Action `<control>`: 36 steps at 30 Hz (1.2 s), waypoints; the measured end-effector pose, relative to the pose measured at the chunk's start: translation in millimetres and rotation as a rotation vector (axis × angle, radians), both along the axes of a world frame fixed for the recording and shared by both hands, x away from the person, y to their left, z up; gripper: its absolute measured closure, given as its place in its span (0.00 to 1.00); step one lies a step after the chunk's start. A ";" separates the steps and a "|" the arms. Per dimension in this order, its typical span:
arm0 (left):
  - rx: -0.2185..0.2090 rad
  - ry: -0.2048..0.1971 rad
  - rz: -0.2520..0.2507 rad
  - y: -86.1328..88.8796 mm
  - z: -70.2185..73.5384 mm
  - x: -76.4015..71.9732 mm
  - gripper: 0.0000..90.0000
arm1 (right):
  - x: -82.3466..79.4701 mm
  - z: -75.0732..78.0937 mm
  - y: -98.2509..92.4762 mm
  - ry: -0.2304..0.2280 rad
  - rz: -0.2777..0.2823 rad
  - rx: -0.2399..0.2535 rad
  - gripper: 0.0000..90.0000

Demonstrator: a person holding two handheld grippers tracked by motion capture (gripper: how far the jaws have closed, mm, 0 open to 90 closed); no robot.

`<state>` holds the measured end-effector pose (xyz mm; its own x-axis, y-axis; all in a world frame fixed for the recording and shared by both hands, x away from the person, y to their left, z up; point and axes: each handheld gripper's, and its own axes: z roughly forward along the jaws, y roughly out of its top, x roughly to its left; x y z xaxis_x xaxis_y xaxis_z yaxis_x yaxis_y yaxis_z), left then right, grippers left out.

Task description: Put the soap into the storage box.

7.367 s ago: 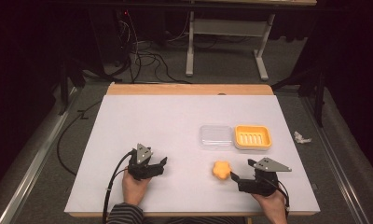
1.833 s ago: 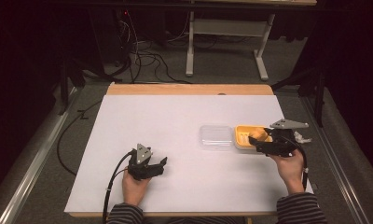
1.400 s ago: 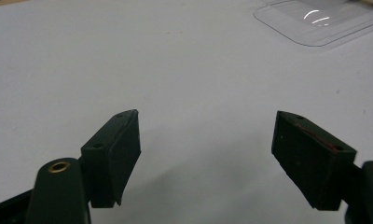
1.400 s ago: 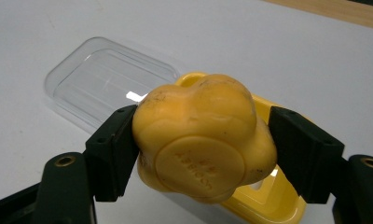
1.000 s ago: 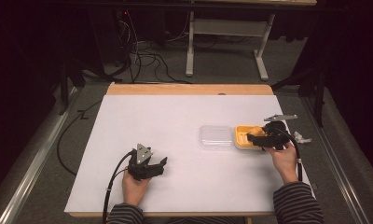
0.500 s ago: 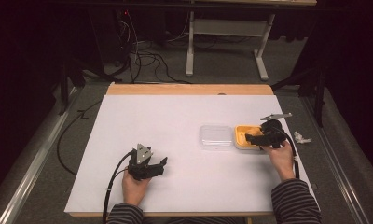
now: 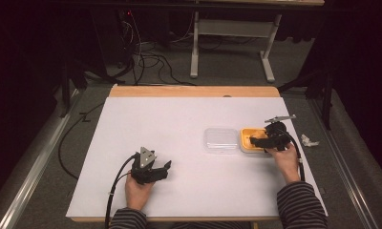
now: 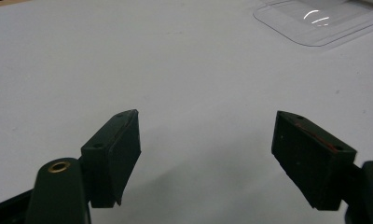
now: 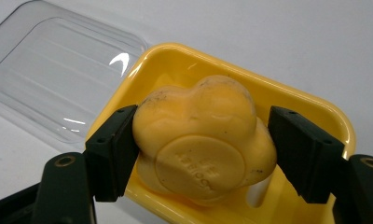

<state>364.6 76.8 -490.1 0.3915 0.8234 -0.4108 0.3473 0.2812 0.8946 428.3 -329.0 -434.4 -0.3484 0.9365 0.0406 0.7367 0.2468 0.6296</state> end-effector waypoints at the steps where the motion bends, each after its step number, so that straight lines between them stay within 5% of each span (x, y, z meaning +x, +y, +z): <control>1: 0.000 0.001 0.000 0.0 0.0 0.1 0.27 | 0.7 -0.6 1.3 0.000 -0.003 0.000 0.31; 20: 0.002 0.000 -0.002 0.1 -0.1 -0.1 0.27 | 5.9 -9.6 6.7 -0.024 -0.028 -0.003 0.31; 36: 0.001 -0.001 -0.002 -0.2 -0.1 -0.2 0.27 | -13.5 9.9 0.2 -0.114 -0.058 0.019 0.32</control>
